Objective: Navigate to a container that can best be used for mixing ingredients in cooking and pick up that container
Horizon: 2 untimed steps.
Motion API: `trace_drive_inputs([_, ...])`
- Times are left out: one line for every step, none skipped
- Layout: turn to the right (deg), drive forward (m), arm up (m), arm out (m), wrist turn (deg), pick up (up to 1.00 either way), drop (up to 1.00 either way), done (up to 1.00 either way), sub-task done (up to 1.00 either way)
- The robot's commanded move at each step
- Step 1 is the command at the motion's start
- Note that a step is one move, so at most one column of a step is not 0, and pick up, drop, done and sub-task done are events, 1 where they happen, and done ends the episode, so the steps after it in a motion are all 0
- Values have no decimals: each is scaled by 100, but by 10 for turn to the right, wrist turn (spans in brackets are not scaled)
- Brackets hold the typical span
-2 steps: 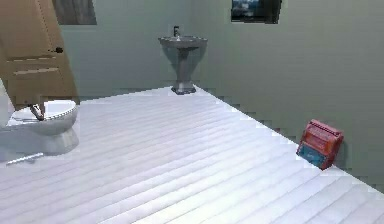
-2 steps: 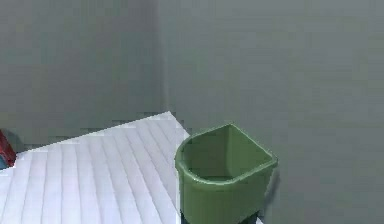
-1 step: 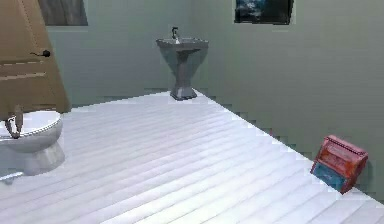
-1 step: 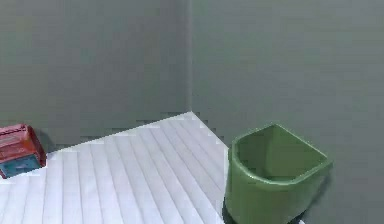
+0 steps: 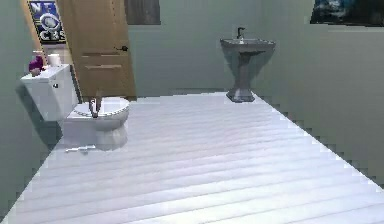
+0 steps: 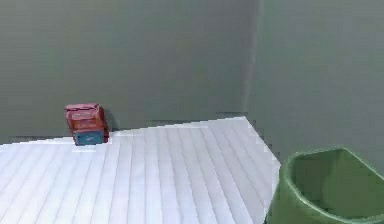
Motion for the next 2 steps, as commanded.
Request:
trace_drive_inputs([0, 100, 0, 0, 0, 0, 0, 0, 0])
trace_drive_inputs([0, 100, 0, 0, 0, 0, 0, 0, 0])
